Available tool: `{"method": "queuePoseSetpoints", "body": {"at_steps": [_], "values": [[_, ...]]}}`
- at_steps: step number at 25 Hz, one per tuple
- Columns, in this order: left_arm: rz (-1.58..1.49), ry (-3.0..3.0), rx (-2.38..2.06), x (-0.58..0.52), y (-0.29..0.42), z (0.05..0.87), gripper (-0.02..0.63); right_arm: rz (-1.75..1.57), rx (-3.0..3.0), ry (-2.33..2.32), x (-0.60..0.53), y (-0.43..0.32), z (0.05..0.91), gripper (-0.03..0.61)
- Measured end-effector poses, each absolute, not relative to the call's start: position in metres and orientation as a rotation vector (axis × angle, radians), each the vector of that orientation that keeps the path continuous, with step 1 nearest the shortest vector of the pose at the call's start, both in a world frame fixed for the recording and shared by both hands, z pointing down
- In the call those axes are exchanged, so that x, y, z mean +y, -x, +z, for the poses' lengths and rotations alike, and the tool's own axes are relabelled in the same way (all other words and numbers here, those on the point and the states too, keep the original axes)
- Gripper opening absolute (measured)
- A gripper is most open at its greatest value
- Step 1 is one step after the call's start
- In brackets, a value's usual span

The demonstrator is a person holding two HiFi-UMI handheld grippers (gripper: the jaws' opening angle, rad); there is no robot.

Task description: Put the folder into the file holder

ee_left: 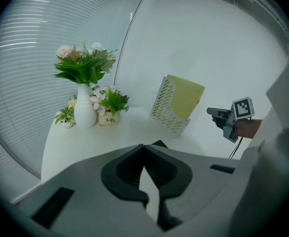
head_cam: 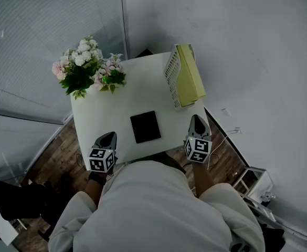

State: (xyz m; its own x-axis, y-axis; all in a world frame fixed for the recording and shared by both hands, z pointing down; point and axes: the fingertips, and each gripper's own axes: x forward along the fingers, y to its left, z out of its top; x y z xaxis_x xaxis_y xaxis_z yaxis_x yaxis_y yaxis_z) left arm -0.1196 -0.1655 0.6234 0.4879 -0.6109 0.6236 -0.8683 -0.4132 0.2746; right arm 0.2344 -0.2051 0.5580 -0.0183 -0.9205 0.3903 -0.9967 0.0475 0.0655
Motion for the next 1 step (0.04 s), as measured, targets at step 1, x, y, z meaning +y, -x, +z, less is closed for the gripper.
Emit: {"method": "queuePoseSetpoints", "body": {"at_steps": [1], "values": [[0.587, -2.161, -1.215, -0.1643, 0.12, 0.6237, 0.008, 0.327, -2.005, -1.936, -0.204, -0.2343, 0.5583, 0.014]]}}
